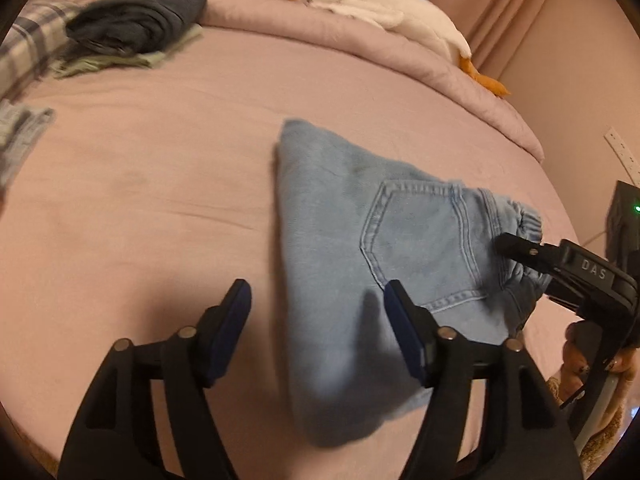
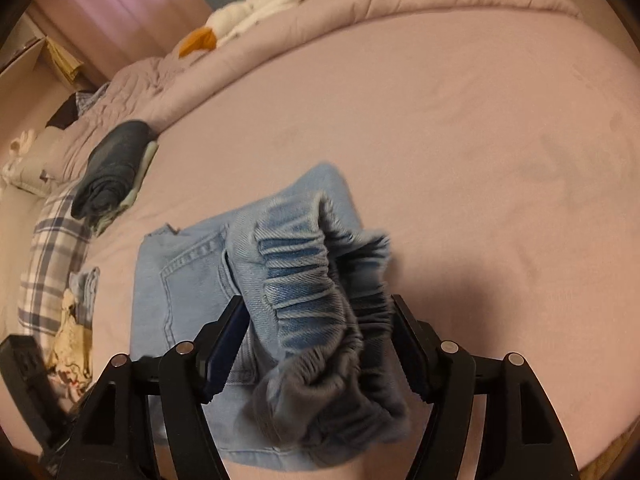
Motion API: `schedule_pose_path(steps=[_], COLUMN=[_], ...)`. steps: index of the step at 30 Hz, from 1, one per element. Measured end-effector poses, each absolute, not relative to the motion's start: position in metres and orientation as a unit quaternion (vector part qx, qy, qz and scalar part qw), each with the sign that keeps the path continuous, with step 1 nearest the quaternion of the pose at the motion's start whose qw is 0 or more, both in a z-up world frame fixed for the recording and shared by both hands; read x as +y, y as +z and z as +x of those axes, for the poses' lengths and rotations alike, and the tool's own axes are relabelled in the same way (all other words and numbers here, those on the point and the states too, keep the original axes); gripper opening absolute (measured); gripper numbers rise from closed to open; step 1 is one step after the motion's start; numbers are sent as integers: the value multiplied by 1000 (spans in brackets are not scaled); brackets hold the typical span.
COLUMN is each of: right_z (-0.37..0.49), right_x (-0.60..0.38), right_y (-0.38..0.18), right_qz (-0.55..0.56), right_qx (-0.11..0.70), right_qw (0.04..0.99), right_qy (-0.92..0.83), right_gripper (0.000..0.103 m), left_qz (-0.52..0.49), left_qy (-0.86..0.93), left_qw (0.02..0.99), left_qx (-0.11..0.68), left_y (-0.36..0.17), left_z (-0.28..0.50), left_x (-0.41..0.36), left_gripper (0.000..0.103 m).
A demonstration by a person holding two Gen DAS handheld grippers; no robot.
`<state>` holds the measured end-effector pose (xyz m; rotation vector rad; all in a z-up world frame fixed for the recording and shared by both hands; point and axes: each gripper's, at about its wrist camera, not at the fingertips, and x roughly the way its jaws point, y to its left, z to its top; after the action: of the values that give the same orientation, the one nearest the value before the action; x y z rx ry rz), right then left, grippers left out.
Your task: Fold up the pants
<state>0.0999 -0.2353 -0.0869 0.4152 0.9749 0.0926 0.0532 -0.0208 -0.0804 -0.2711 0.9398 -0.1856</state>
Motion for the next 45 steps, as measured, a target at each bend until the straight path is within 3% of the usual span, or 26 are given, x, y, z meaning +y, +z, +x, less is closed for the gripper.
schedule_pose_path(steps=[4,12,45], right_z=[80,49,36], right_x=[-239,-231,-211], right_y=[-64,-30,-36], right_qz=[174,133,92], right_qx=[424,360,356], right_qw=[888,923,928], right_qy=[32,32,53], right_gripper=[83,90,91], left_qz=[-127,-120,-109], left_qy=[-67,-63,-49], left_qw=[896,916,917], left_qx=[421,378,380], left_y=[-59,-23,-11], left_z=[34,7,-12], left_x=[-16,-18,-31], left_gripper=[81,102,102])
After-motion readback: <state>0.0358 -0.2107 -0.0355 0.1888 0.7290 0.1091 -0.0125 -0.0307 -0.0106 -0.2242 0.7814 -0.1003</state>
